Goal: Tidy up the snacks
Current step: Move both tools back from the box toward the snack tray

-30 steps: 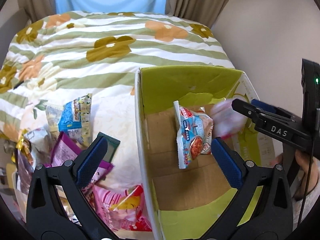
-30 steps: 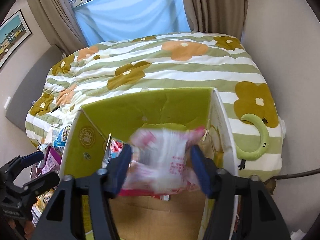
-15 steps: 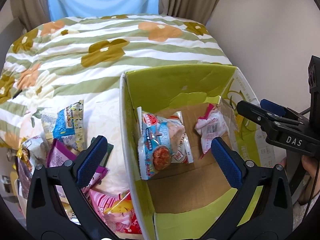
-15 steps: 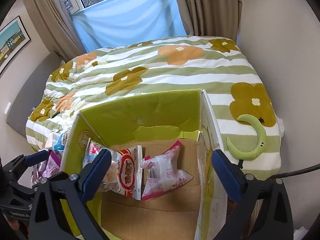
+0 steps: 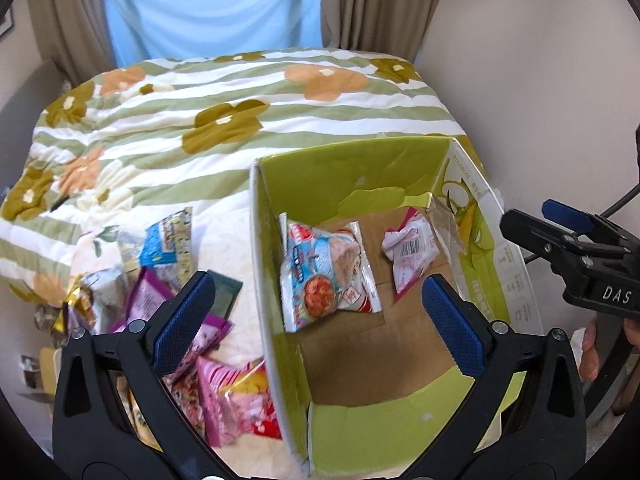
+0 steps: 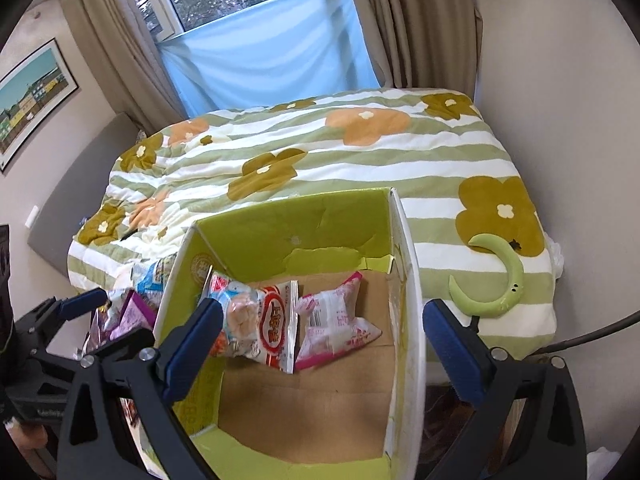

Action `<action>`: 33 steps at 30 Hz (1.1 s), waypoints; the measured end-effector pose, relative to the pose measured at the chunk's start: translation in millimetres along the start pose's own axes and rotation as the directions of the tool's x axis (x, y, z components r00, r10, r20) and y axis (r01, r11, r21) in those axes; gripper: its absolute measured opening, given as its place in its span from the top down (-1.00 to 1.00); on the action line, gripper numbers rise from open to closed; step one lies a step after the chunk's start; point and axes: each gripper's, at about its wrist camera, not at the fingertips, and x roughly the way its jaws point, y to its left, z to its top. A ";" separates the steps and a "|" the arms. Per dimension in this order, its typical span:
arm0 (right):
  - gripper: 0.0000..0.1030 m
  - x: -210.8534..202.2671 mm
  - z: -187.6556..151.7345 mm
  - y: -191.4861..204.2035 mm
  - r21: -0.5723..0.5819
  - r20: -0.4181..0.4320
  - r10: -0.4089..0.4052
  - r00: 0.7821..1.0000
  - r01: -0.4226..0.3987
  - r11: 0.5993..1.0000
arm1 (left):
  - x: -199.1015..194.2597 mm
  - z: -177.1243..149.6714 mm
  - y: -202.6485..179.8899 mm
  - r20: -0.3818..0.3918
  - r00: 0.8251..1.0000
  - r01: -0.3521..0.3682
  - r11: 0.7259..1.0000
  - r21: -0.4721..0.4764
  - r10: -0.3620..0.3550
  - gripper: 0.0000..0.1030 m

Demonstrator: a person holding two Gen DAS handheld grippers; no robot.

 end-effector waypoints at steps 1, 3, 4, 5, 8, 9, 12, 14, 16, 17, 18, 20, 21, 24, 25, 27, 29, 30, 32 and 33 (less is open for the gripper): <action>-0.93 -3.7 -2.5 1.8 -0.008 0.001 -0.003 1.000 0.003 1.000 | -6.5 -2.8 0.7 0.007 1.000 -0.006 1.000 -0.004 0.006 -0.99; -0.94 -12.9 -7.9 5.8 -0.017 0.001 -0.002 1.000 0.002 1.000 | -18.2 -8.3 2.4 0.016 1.000 -0.017 1.000 -0.003 0.017 -0.99; -0.93 -18.5 -10.9 7.9 -0.015 0.004 0.005 1.000 -0.005 1.000 | -25.8 -12.3 3.5 0.021 0.999 -0.024 1.000 0.002 0.024 -0.99; -0.94 -22.9 -13.5 10.6 -0.013 0.007 0.012 1.000 -0.012 1.000 | -32.3 -16.9 5.3 0.027 0.999 -0.029 1.000 0.005 0.029 -0.99; -0.94 -39.4 -23.1 22.6 -0.009 0.030 0.026 0.999 -0.025 1.000 | -54.8 -35.4 15.3 0.051 0.998 -0.038 0.999 0.003 0.038 -0.99; -0.94 -44.7 -28.0 28.8 -0.010 0.038 0.022 0.999 -0.021 1.000 | -61.5 -42.7 21.1 0.059 0.997 -0.038 0.999 -0.004 0.038 -0.99; -0.94 -57.2 -44.4 49.7 -0.015 0.059 -0.006 0.998 0.007 1.000 | -80.6 -66.1 44.8 0.070 0.997 -0.028 0.999 -0.034 0.030 -0.99; -0.94 -63.9 -56.4 64.3 -0.012 0.075 -0.021 0.997 0.022 1.000 | -93.7 -83.1 65.4 0.077 0.997 -0.029 0.999 -0.042 0.032 -0.99; -0.94 -67.8 -68.1 78.5 0.006 0.082 -0.026 0.996 0.026 1.000 | -105.6 -98.5 88.0 0.086 0.995 -0.044 0.998 -0.049 0.048 -0.99; -0.94 -68.5 -72.8 85.0 0.018 0.084 -0.027 0.996 0.025 1.000 | -112.7 -106.6 102.7 0.088 0.995 -0.045 0.997 -0.056 0.050 -0.99; -0.94 -69.3 -79.1 94.2 0.032 0.084 -0.025 0.996 0.022 0.999 | -119.3 -114.1 116.7 0.089 0.995 -0.046 0.997 -0.066 0.051 -0.99; -0.94 -71.2 -91.4 113.0 0.057 0.085 -0.019 0.996 0.015 0.998 | -131.8 -129.2 146.1 0.093 0.994 -0.042 0.996 -0.084 0.050 -0.99; -0.94 -72.1 -97.9 125.8 0.062 0.087 -0.016 0.996 0.011 0.998 | -135.1 -134.3 155.7 0.094 0.994 -0.040 0.995 -0.088 0.049 -0.99; -0.94 -72.7 -113.0 162.4 0.055 0.095 -0.029 0.995 0.024 0.998 | -144.7 -155.5 196.7 0.094 0.994 -0.043 0.994 -0.098 0.053 -0.99; -0.94 -72.0 -118.4 176.7 0.053 0.096 -0.034 0.995 0.029 0.998 | -145.9 -162.8 211.0 0.087 0.995 -0.043 0.994 -0.101 0.052 -0.99; -0.94 -69.1 -127.5 196.5 0.059 0.098 -0.033 0.995 0.027 0.998 | -145.6 -176.0 237.7 0.074 0.996 -0.040 0.993 -0.110 0.048 -0.99; -0.94 -61.3 -138.3 216.4 0.073 0.082 -0.031 0.996 0.025 0.997 | -142.3 -186.6 259.4 0.062 0.997 -0.028 0.992 -0.119 0.035 -0.99; -0.94 -55.7 -142.8 225.2 0.082 0.073 -0.026 0.997 0.020 0.996 | -138.8 -191.7 269.6 0.053 0.998 -0.021 0.992 -0.122 0.028 -0.99; -0.94 -41.6 -152.6 242.5 0.103 0.047 -0.016 0.999 0.011 0.995 | -129.4 -198.4 283.6 0.026 0.999 -0.015 0.992 -0.125 0.018 -0.99; -0.94 -36.4 -156.3 248.9 0.110 0.040 -0.013 0.999 0.008 0.994 | -124.3 -201.9 290.1 0.012 1.000 -0.010 0.992 -0.124 0.011 -0.99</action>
